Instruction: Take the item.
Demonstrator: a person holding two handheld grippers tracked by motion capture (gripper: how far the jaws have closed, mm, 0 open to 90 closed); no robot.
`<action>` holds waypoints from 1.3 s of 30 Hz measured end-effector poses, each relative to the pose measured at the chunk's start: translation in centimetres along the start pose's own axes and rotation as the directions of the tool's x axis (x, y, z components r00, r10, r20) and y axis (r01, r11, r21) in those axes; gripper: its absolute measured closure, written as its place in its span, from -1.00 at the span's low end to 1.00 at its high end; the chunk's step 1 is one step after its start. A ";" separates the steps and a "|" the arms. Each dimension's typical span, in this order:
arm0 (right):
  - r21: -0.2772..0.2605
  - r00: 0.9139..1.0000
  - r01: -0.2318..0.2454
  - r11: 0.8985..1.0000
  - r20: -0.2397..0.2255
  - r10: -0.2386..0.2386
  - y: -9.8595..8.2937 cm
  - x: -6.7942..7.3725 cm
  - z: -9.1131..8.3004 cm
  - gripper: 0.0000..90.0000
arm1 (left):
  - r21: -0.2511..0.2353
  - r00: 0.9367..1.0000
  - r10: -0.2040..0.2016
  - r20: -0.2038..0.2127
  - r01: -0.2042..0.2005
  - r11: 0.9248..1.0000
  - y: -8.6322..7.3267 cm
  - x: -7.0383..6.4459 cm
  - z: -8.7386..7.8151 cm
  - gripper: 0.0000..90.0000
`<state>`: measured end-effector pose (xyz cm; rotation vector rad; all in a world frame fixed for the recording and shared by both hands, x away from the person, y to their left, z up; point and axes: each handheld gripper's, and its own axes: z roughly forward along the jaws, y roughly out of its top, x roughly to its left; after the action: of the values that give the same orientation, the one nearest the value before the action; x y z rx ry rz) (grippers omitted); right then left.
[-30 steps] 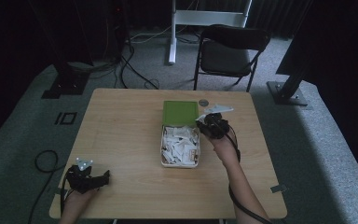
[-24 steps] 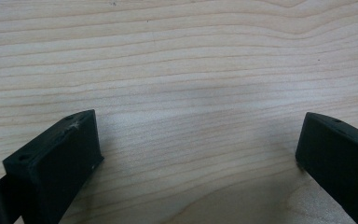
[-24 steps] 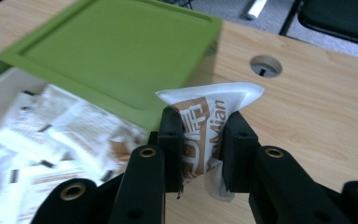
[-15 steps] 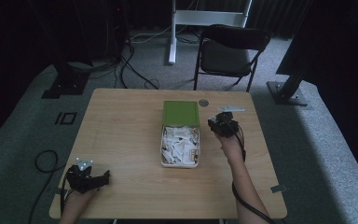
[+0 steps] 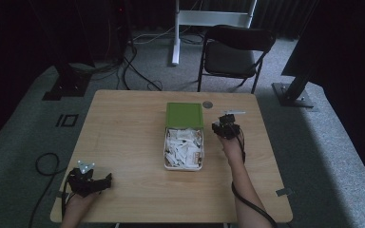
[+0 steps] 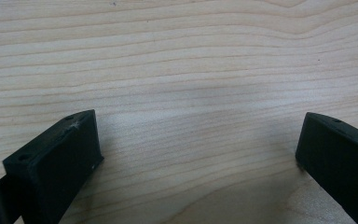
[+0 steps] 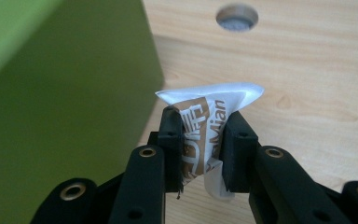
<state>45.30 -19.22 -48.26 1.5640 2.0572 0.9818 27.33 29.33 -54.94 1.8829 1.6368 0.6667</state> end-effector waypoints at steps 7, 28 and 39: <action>0.061 0.998 -0.027 0.998 0.056 0.024 -0.2 -0.6 3.1 0.62 | -0.001 1.000 -0.001 0.000 0.001 1.000 0.0 0.0 0.0 -0.99; 0.065 0.991 -0.081 0.995 0.108 0.073 -0.8 -1.3 4.0 -0.18 | 0.000 1.000 -0.001 0.000 0.001 1.000 0.0 0.0 0.0 -0.99; 0.046 0.982 -0.161 0.986 0.103 0.155 -2.5 -2.4 2.3 -0.70 | 0.000 1.000 -0.001 0.000 0.001 1.000 0.0 0.0 0.0 -0.99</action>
<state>45.82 -21.18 -51.92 1.7902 1.9314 0.8886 27.33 29.32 -54.94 1.8822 1.6369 0.6666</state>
